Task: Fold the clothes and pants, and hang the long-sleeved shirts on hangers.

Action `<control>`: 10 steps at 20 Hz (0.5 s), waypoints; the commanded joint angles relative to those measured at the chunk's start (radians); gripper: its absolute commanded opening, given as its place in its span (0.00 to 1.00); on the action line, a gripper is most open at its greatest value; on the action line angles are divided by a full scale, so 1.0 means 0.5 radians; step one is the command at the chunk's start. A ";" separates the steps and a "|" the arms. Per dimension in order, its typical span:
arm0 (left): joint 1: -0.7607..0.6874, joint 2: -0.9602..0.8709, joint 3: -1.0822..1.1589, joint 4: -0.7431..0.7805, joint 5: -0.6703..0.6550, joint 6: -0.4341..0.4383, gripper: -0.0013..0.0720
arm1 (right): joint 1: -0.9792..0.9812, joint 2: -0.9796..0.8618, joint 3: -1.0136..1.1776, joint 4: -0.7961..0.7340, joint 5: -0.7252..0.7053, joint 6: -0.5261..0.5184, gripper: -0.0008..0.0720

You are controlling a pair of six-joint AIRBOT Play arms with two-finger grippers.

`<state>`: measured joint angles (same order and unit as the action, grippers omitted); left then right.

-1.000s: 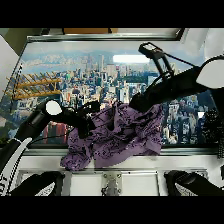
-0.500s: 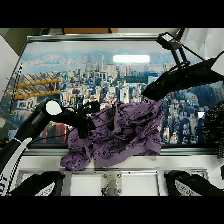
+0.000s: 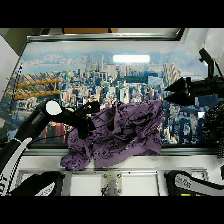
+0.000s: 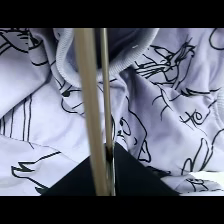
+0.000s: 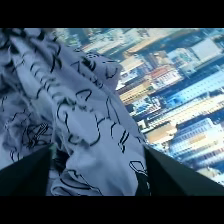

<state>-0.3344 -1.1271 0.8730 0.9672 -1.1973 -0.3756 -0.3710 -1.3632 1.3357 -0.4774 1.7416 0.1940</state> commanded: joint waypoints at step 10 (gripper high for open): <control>-0.002 0.000 -0.001 -0.001 -0.050 0.003 0.04 | 0.275 -0.497 -0.109 0.165 0.205 -0.663 0.94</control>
<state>-0.3347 -1.1271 0.8730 0.9668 -1.2194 -0.3748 -0.2806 -1.5803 1.3006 -0.4122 1.8317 -0.1040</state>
